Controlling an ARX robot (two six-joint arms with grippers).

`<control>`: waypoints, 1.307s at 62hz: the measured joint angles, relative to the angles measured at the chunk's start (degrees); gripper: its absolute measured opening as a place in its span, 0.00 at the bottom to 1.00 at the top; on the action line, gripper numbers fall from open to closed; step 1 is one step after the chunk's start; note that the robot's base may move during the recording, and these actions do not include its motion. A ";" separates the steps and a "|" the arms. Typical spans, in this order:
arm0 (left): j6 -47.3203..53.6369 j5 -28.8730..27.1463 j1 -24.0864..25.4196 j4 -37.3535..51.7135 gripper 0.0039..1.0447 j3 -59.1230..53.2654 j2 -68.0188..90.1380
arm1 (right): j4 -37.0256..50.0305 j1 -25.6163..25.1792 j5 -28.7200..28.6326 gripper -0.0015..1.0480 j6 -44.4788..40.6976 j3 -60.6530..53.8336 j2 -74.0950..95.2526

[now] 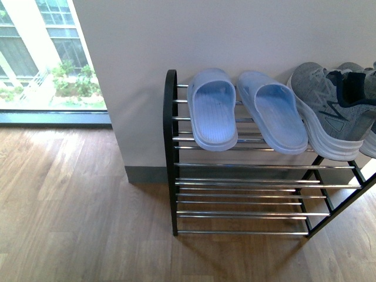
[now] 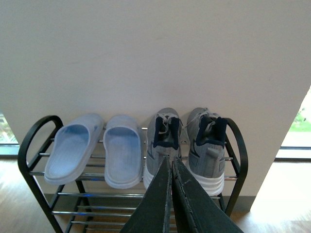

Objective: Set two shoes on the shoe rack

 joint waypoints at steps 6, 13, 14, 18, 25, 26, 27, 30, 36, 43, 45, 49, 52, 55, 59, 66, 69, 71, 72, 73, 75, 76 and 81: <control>0.00 0.00 0.00 -3.23 0.01 -0.02 -3.67 | 0.00 0.00 -0.02 0.01 0.02 0.00 0.00; 0.00 0.00 0.00 -6.99 0.01 -0.02 -7.78 | 0.00 0.00 0.00 0.01 0.02 0.00 0.00; 0.00 0.00 0.02 -7.65 0.01 -0.02 -8.50 | 0.00 0.00 0.00 0.01 0.02 0.00 0.00; 0.00 0.00 0.00 -9.46 0.01 -0.02 -10.49 | 0.00 0.00 -0.02 0.06 0.02 0.00 0.00; 0.00 0.00 0.02 -12.68 0.01 -0.04 -13.81 | 0.00 0.00 0.00 0.24 0.02 0.00 0.00; 0.00 0.00 0.02 -12.96 0.01 -0.04 -14.12 | 0.00 0.00 -0.02 0.26 0.02 0.00 0.00; 0.00 0.00 0.02 -13.51 0.01 -0.04 -14.67 | 0.00 0.00 0.00 0.29 0.02 0.00 0.00; 0.00 0.00 0.00 -14.82 0.01 -0.04 -16.06 | 0.00 0.00 0.00 0.38 0.02 0.00 0.00; 0.00 0.00 0.02 -17.05 0.01 -0.04 -18.38 | 0.00 0.00 0.00 0.53 0.02 0.00 0.00; 0.00 0.00 0.02 -19.74 0.01 -0.04 -21.14 | 0.00 0.00 0.00 0.73 0.02 0.00 0.00; 0.00 0.00 0.02 -20.39 0.01 -0.04 -21.81 | 0.00 0.00 0.00 0.78 0.02 0.00 0.00; 0.00 0.00 0.02 -21.59 0.01 -0.04 -22.99 | 0.00 0.00 0.00 0.88 0.02 0.00 0.00; 0.00 0.00 0.02 -22.53 0.01 -0.04 -23.96 | 0.00 0.00 0.00 0.93 0.07 0.00 0.00; 0.00 0.00 0.02 -23.23 0.01 -0.04 -24.65 | 0.00 0.00 0.00 0.91 0.04 0.00 0.00; 0.00 0.00 0.02 -24.57 0.01 -0.04 -26.01 | 0.00 0.00 0.00 0.91 0.04 0.00 0.00; 0.00 0.00 0.02 -26.18 0.01 -0.04 -27.61 | 0.00 0.00 0.00 0.91 0.04 0.00 0.00; 0.00 0.00 0.02 -26.91 0.01 -0.04 -28.15 | 0.00 0.00 0.00 0.91 0.04 0.00 0.00; 0.00 0.00 0.02 -27.61 0.01 -0.04 -28.98 | 0.00 0.00 0.00 0.91 0.04 0.00 0.00; 0.00 0.00 0.00 -28.92 0.01 -0.02 -30.25 | 0.00 0.00 0.00 0.91 0.04 0.00 0.00; 0.00 0.00 0.02 -31.23 0.01 -0.02 -31.78 | 0.00 0.00 -0.02 0.91 0.04 0.00 0.00; 0.00 0.00 0.02 -34.69 0.01 -0.02 -34.29 | 0.00 0.00 -0.02 0.91 0.04 0.00 0.00; 0.00 0.00 0.02 -35.58 0.01 -0.02 -35.10 | 0.00 0.00 0.00 0.91 0.04 0.00 0.00; 0.00 0.00 0.02 -37.27 0.01 -0.02 -37.90 | 0.00 0.00 -0.02 0.91 0.04 0.00 0.00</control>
